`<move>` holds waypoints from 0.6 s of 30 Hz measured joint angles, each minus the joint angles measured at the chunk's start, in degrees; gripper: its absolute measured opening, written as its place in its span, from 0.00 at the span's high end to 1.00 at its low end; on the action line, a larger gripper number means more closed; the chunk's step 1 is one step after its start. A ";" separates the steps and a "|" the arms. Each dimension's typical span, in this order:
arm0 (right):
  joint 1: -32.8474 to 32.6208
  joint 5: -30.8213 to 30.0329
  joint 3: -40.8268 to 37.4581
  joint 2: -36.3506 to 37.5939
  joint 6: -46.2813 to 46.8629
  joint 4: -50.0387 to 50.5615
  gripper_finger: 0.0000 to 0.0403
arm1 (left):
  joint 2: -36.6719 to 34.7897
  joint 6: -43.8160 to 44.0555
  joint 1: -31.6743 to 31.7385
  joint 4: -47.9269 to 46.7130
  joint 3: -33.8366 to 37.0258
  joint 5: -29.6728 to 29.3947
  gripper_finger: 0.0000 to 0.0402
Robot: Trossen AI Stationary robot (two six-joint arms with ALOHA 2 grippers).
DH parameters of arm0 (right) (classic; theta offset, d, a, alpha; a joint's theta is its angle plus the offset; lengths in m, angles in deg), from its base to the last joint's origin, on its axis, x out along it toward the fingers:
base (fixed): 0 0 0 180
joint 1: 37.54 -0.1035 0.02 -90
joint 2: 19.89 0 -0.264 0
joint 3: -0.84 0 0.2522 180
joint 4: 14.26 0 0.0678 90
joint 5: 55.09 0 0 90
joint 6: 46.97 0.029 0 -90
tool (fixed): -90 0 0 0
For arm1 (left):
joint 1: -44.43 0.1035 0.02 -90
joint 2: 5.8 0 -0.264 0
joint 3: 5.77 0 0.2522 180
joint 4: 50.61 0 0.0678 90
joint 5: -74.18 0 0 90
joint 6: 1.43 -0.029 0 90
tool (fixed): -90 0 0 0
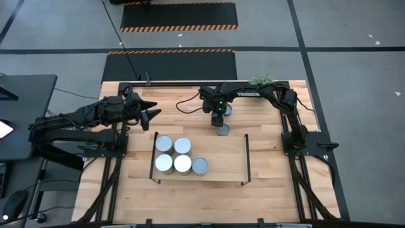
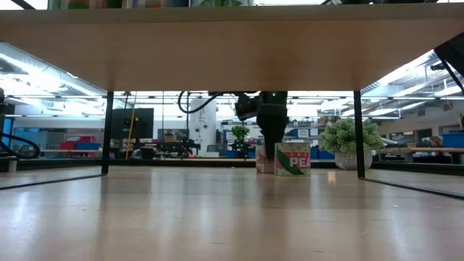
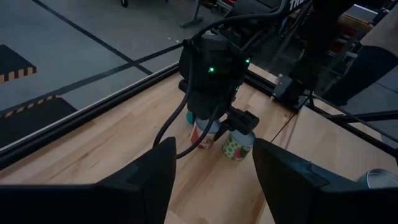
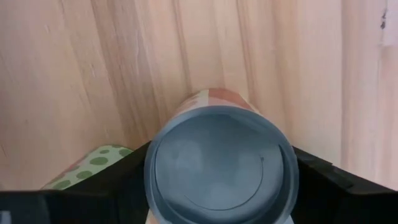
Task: Pick and place cans onto a shelf
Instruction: Put the canned tomatoes on the shelf
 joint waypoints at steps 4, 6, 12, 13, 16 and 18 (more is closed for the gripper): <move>0.00 -0.03 0.00 1.25 0.74 0.40 0.27 | 0.00 0.01 0.00 0.00 0.00 0.00 0.45; 0.00 -0.53 0.00 2.88 0.95 0.22 0.27 | 0.00 0.02 0.00 0.00 0.00 0.00 0.45; -0.14 -1.51 0.00 9.47 2.40 0.52 0.27 | 0.00 0.00 0.00 0.04 0.00 0.00 0.45; -0.36 -1.45 0.00 10.64 3.25 0.76 0.27 | 0.00 0.02 0.00 0.15 0.00 0.02 0.45; -1.79 -1.27 0.00 14.17 5.97 2.31 0.27 | -0.04 0.02 0.00 0.64 0.00 0.79 0.45; -3.32 -1.14 0.89 16.22 8.08 4.40 0.27 | -0.04 0.04 0.00 0.89 0.00 1.93 0.45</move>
